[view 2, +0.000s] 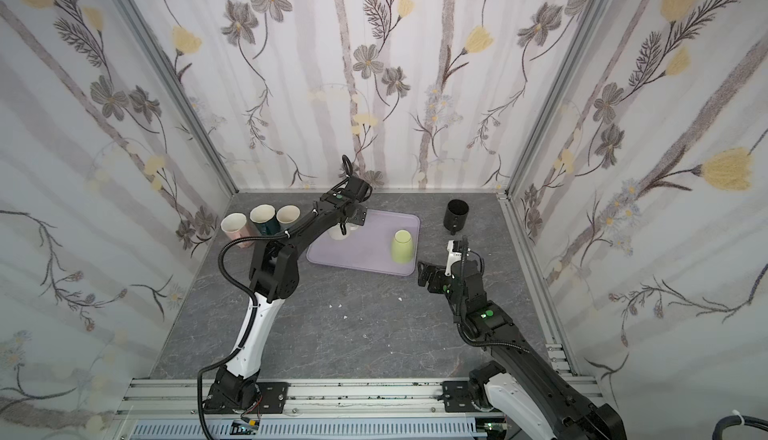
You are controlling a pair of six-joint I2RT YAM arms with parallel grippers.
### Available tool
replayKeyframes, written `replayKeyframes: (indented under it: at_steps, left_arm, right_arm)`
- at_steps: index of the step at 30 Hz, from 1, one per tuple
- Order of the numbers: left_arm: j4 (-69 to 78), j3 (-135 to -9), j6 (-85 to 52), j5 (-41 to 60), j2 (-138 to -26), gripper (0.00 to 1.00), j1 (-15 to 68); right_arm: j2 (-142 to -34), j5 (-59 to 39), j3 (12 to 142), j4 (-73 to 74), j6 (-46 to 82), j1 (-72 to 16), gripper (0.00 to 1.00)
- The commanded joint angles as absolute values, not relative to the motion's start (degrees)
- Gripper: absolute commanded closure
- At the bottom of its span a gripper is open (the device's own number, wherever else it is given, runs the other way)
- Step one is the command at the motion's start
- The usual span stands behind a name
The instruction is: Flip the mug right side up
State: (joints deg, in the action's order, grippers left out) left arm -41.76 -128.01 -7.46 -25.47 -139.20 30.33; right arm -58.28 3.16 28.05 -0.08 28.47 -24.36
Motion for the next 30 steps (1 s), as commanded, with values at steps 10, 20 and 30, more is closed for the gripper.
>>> replayKeyframes:
  at_steps: [10, 20, 30]
  left_arm:
    - [-43.9, -126.7, -4.2, -28.3, -138.6, 0.00, 31.9]
    - [-41.5, -120.6, -4.7, -27.7, -135.7, 0.00, 32.3]
    - [-39.7, -120.6, -6.6, -25.8, -135.1, 0.00, 32.2]
  right_arm:
    - [-59.2, 2.7, 28.5, 0.4, 29.2, -24.4, 0.03]
    - [-59.3, 2.6, 28.9, -0.2, 29.2, -24.4, 0.03]
    - [-63.4, -2.4, 31.7, 1.8, 29.1, -24.6, 0.03]
